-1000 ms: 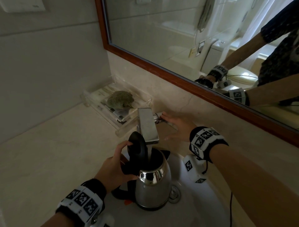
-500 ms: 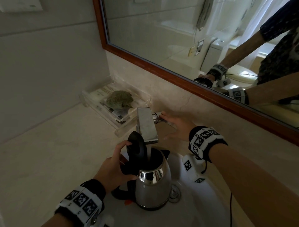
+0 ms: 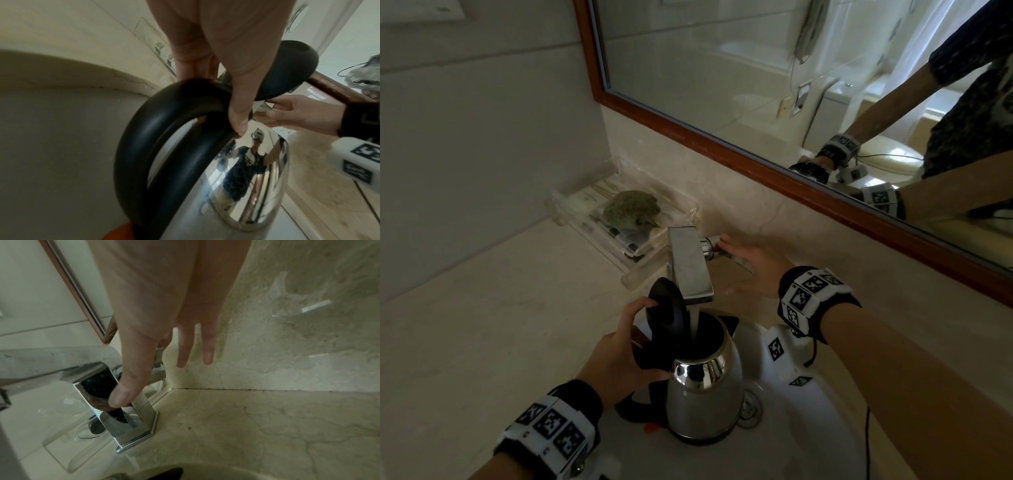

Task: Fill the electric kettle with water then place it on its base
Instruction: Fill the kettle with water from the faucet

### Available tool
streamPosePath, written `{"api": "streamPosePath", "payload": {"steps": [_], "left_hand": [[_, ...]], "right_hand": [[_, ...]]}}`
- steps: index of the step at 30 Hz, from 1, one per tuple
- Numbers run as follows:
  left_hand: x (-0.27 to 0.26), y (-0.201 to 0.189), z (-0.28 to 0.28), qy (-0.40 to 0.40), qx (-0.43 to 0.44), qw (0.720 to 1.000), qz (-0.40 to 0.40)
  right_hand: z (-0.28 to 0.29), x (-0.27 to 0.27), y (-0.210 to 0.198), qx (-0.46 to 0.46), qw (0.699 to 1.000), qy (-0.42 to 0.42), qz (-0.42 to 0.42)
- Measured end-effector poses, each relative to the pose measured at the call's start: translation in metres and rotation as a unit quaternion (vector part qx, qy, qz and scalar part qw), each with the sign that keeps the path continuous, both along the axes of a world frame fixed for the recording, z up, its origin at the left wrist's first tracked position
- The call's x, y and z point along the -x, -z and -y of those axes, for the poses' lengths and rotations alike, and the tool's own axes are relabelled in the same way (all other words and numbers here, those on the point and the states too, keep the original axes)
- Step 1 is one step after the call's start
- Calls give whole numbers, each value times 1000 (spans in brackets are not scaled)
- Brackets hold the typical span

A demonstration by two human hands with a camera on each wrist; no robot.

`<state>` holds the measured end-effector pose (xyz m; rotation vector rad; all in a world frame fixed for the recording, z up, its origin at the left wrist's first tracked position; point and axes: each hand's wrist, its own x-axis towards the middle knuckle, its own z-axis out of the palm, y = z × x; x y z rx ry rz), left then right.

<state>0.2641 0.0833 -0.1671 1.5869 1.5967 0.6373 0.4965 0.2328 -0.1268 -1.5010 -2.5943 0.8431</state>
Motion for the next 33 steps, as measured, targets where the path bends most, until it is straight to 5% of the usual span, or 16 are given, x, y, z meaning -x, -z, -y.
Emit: {"api": "streamPosePath", "payload": {"steps": [33], "left_hand": [[-1,0,1,-2,-10,1000,-1]], "right_hand": [[-2,-1,6,-1,1000,10,-12]]}}
